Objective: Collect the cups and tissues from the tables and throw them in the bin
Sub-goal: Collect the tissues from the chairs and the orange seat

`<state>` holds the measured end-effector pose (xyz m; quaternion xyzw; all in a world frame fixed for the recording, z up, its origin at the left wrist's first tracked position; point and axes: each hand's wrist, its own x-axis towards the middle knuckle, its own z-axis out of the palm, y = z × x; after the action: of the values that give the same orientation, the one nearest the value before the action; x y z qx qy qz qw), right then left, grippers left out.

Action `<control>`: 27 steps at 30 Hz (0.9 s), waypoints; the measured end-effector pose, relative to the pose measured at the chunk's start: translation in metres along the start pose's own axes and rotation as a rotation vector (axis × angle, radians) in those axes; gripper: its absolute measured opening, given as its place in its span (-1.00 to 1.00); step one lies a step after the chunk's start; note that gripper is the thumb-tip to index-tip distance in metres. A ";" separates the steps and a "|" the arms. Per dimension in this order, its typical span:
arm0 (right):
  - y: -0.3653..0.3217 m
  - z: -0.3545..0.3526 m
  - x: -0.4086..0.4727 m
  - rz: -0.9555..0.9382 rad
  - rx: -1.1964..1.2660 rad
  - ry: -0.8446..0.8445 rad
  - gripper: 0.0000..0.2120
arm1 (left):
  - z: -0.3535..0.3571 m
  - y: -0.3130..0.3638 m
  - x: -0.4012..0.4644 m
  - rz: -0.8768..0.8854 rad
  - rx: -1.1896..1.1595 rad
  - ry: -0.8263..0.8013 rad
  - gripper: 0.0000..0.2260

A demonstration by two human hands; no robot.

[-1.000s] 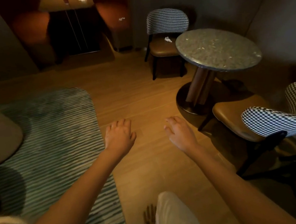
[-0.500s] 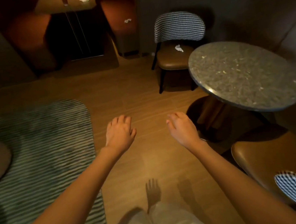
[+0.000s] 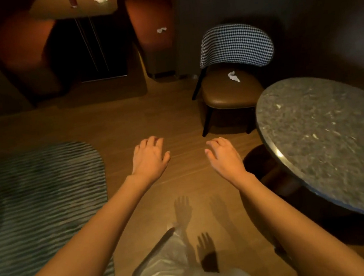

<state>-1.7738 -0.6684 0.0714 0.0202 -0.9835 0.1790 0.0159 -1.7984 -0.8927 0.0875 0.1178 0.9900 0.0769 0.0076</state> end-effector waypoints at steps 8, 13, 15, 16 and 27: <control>0.037 -0.008 0.130 0.162 0.045 0.035 -0.62 | -0.004 -0.003 0.169 0.137 0.003 -0.046 -0.55; 0.074 0.003 0.218 0.203 0.038 -0.030 -0.61 | 0.017 0.000 0.266 0.172 -0.012 -0.111 -0.55; 0.091 0.006 0.263 0.219 0.057 -0.018 -0.61 | 0.023 0.002 0.312 0.166 -0.012 -0.115 -0.54; 0.100 0.005 0.286 0.229 0.074 -0.007 -0.62 | 0.024 0.004 0.336 0.161 -0.012 -0.116 -0.54; 0.201 -0.022 0.481 0.305 0.136 -0.011 -0.63 | 0.037 0.058 0.556 0.198 -0.009 -0.169 -0.54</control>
<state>-2.2624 -0.4888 0.0394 -0.1274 -0.9609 0.2453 -0.0181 -2.3240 -0.7016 0.0614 0.2208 0.9690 0.0717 0.0842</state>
